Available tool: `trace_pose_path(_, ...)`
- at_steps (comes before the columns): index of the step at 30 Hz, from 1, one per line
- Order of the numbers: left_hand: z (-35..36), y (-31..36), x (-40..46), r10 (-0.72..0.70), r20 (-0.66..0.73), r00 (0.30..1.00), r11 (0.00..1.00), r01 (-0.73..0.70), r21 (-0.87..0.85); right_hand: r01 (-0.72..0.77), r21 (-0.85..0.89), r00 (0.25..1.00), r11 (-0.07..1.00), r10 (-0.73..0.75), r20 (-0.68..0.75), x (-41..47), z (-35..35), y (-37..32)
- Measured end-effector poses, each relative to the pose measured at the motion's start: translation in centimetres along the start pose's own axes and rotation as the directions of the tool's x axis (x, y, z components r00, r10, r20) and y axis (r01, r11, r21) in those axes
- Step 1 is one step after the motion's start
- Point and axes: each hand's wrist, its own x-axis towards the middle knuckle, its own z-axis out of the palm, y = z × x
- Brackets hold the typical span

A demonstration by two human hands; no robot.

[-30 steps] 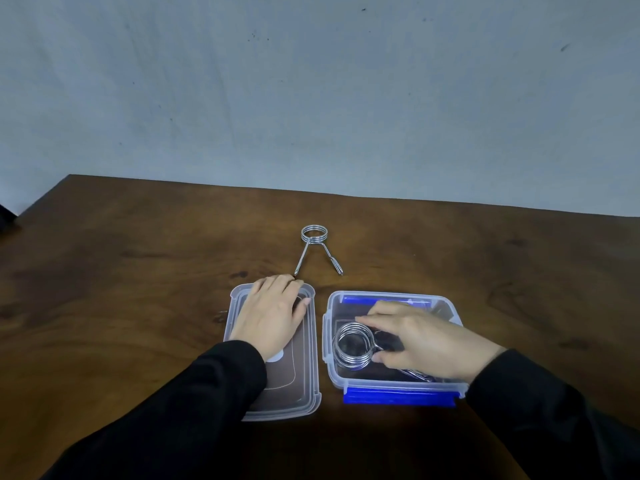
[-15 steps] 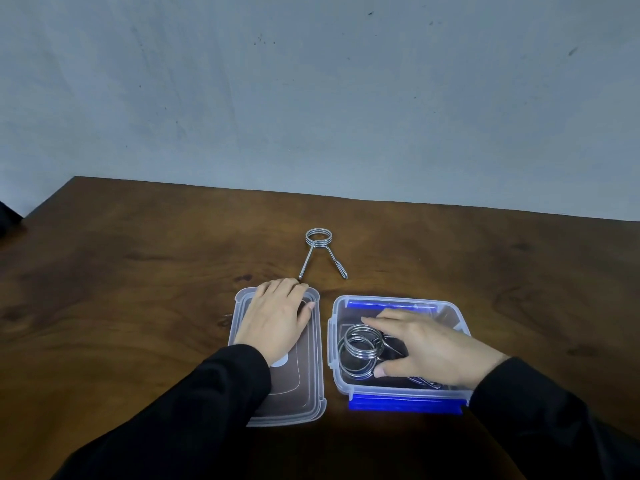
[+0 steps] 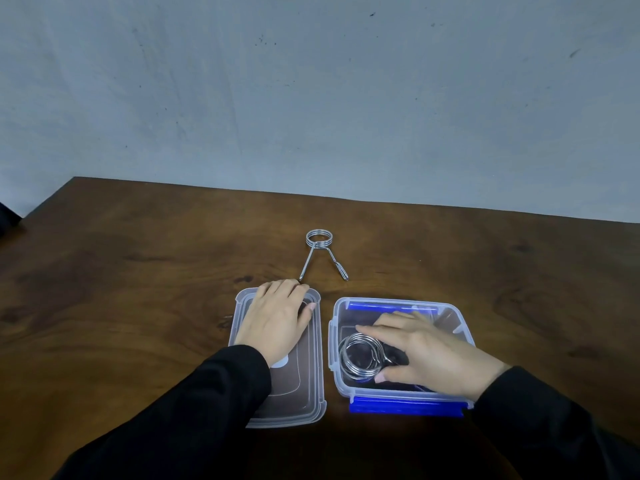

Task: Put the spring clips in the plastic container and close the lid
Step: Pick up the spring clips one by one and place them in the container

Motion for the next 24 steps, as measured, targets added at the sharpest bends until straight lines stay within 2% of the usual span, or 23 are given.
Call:
trace_pose_path(10,0.1,-0.2,0.1,0.003,0.003,1.0,1.0,-0.003,0.002,0.117,-0.262,0.992,0.958,-0.125,-0.014,0.6,-0.2,-1.0)
trace_pose_path(17,0.0,-0.1,0.1,0.0,0.002,1.0,1.0,0.0,-0.002,0.044,-0.016,0.997,0.999,-0.043,0.057,0.4,-1.0,-0.5)
trace_pose_path(24,0.0,-0.1,0.1,0.001,0.004,1.0,1.0,-0.001,-0.007,0.032,-0.035,0.997,0.999,-0.029,0.075,0.4,-1.0,-0.8)
